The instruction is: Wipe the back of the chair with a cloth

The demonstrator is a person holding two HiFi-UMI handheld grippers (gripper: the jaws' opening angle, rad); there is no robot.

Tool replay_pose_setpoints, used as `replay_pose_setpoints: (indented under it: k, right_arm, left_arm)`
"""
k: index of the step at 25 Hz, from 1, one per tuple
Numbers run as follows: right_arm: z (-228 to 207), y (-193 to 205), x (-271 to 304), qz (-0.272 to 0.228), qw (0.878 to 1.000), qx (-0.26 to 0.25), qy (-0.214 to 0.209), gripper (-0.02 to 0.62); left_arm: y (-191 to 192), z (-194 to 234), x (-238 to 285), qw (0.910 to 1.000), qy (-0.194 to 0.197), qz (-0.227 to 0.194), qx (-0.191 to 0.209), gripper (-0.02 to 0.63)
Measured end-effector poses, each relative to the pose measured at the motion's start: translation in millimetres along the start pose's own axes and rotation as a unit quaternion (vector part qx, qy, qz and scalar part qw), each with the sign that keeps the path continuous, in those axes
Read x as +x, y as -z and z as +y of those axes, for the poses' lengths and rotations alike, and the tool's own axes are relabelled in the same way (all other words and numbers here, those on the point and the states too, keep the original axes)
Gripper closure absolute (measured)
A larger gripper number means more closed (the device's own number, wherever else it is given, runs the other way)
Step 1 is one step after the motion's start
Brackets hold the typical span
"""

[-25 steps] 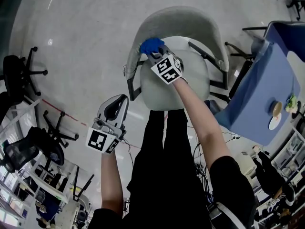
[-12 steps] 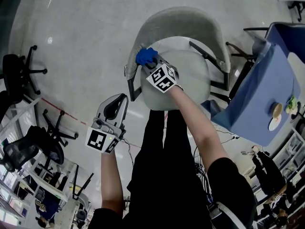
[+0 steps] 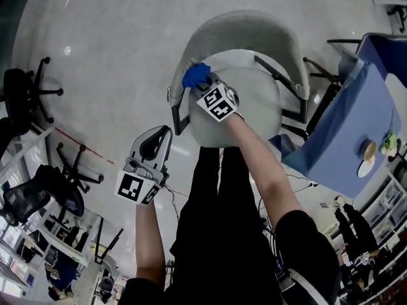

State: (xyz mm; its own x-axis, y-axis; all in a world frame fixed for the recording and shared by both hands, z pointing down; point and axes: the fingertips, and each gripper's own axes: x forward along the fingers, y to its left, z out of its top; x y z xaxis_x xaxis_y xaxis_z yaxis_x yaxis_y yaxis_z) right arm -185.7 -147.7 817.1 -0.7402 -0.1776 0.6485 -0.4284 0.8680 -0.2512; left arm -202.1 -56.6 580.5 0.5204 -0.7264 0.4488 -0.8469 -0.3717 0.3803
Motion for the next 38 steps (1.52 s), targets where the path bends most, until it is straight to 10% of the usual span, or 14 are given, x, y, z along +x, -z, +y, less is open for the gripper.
replay_pose_setpoints:
  k: [25,38]
  right_arm:
    - [-145.9,26.8,-55.8,-0.035,0.974,0.138,0.177,0.517]
    - [-210.4,74.5,-137.7,-0.083,0.922,0.259,0.276,0.517]
  left_arm:
    - [11.4,-18.7,22.6,0.9998,0.012,0.013,-0.002,0.565]
    - [10.4,-42.6,42.4,0.9991,0.037,0.017,0.008,0.565]
